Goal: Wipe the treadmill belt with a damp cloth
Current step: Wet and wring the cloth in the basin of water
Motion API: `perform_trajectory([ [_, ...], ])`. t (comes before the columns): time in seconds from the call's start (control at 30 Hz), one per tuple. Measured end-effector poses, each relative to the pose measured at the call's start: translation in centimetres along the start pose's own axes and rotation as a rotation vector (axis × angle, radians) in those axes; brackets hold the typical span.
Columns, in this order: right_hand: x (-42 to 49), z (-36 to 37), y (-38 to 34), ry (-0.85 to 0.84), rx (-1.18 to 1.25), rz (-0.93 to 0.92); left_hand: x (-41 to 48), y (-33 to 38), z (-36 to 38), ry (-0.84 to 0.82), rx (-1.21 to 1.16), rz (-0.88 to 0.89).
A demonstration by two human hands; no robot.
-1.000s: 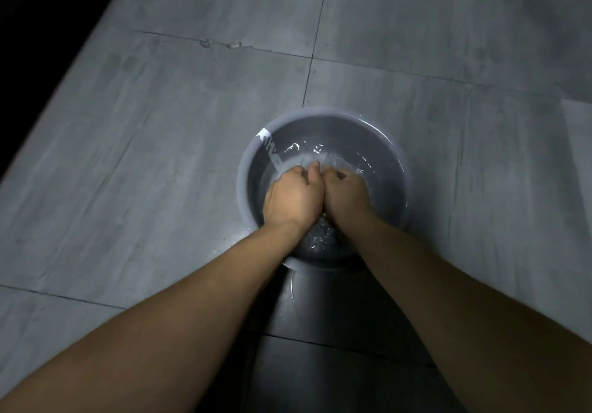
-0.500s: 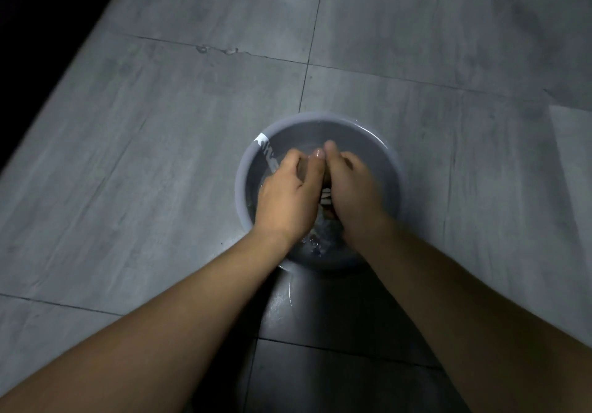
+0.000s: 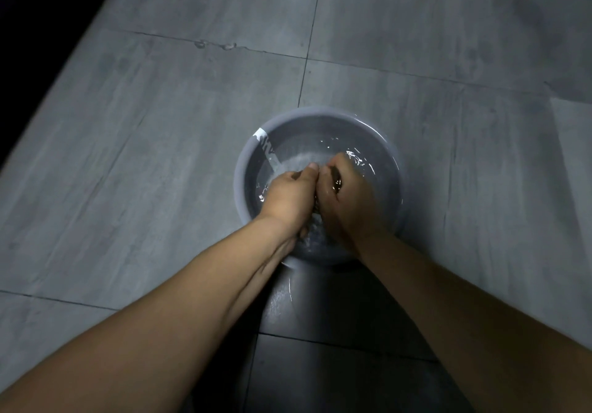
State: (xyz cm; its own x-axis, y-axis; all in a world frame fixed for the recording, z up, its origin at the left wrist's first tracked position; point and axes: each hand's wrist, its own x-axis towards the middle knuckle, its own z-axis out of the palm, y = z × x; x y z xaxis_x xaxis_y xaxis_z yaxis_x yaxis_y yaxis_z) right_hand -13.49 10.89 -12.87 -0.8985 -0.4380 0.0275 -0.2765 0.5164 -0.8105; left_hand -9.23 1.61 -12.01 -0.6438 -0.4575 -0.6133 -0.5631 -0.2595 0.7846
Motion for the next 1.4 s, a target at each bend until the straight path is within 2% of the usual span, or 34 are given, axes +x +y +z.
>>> perform_trajectory([
  [0.1, 0.0, -0.4, 0.3, 0.004, -0.047, -0.093, -0.4, 0.4, 0.0, -0.028, -0.002, -0.052],
  [0.17, 0.4, -0.6, 0.1, 0.011, 0.01, 0.034, -0.6, 0.6, -0.2, -0.042, -0.031, 0.002],
  [0.27, 2.1, -1.6, -1.0, 0.068, 0.285, 0.387, -1.1, 0.3, -1.1, -0.06, 0.06, 0.367],
  [0.3, 2.5, -2.1, -1.3, 0.036, 0.371, 0.479, -1.4, 0.3, -1.4, -0.07, 0.122, 0.468],
  [0.37, 2.7, -2.5, -2.1, -0.082, 0.463, 0.547, -1.4, 0.5, -1.6, -0.015, 0.182, 0.553],
  [0.43, 2.5, -2.1, -2.8, -0.122, 0.489, 0.507, -1.0, 1.0, -1.3, 0.072, 0.181, 0.546],
  [0.57, 1.8, -1.6, -3.3, -0.002, 0.342, 0.294, -0.8, 1.4, -0.9, 0.155, 0.208, 0.541],
  [0.7, 0.8, -1.2, -2.7, 0.068, 0.231, 0.127, -1.2, 1.2, -0.8, 0.15, 0.208, 0.42],
  [0.83, 0.4, -0.8, -2.0, 0.086, 0.148, 0.001, -0.8, 1.5, -0.5, 0.113, 0.098, 0.267],
  [1.0, 0.7, -1.0, -1.2, 0.106, -0.039, -0.302, -0.5, 0.6, -0.5, 0.102, 0.048, 0.232],
  [1.1, 0.7, -1.0, -0.7, 0.105, -0.107, -0.384, -0.3, 0.0, -0.4, 0.084, 0.012, 0.154],
  [1.17, 0.7, -0.8, -0.5, 0.01, -0.103, -0.234, -0.2, -0.1, -0.6, 0.061, 0.016, 0.114],
  [1.27, 1.3, -0.7, -0.1, -0.109, 0.035, 0.141, 0.3, -0.1, -1.4, 0.02, 0.14, 0.18],
  [1.33, 1.8, -1.2, 0.4, -0.084, 0.106, 0.206, 0.5, 0.5, -1.8, -0.028, 0.139, 0.195],
  [1.4, 2.2, -2.3, 0.3, -0.029, 0.145, 0.201, 0.7, 1.2, -2.0, -0.123, 0.014, 0.188],
])
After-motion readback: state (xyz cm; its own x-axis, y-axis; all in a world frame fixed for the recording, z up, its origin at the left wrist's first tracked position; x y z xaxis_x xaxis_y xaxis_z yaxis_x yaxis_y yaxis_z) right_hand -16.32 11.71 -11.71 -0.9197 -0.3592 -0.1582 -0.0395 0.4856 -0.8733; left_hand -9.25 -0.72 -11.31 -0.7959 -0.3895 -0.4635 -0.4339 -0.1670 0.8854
